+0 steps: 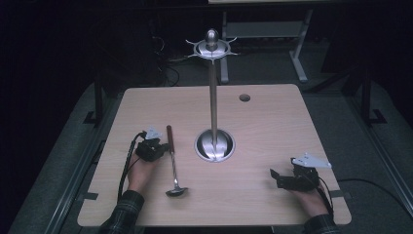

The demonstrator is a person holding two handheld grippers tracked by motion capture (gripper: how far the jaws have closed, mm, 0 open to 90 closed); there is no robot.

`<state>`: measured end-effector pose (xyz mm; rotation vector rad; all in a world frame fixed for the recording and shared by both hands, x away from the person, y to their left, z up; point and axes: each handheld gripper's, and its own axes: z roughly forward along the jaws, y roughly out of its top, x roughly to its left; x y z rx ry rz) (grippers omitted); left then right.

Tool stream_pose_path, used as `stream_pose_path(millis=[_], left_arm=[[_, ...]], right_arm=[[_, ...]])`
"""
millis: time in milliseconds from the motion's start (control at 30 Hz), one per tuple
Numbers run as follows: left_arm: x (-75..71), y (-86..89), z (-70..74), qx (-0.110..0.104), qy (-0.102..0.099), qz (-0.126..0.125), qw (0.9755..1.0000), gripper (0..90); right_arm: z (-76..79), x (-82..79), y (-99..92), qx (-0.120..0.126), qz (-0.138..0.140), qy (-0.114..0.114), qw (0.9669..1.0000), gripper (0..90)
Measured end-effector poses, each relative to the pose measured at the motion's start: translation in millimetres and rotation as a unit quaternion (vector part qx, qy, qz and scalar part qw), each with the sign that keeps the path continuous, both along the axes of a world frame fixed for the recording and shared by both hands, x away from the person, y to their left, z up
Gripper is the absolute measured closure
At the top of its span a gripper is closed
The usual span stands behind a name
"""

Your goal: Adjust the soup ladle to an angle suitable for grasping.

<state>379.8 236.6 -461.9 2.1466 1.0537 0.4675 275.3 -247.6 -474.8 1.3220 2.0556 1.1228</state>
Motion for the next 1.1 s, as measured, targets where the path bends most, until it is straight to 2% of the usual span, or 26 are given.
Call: stream_pose_path(millis=[133, 467, 833, 1100], left_arm=[[-0.6, -5.2, -0.5, -0.009, 0.002, -0.008, 0.9999, 89.7], [-2.6, -25.0, -1.6, -0.01, 0.011, -0.042, 0.999, 89.7], [-5.0, -36.8, -2.1, -0.016, 0.014, -0.059, 0.998, 89.7], [-6.2, -42.9, -1.5, -0.007, 0.019, -0.079, 0.9967, 89.7]], right_arm=[[-0.4, 0.1, 0.2, -0.001, 0.0, 0.002, 1.0, 9.0], [-0.3, -0.4, -0.9, 0.0, -0.001, 0.0, 1.0, 9.0], [-0.3, -0.4, -0.9, -0.001, -0.001, 0.0, 1.0, 9.1], [0.0, -0.3, -0.8, 0.0, -0.002, 0.0, 1.0, 9.0]])
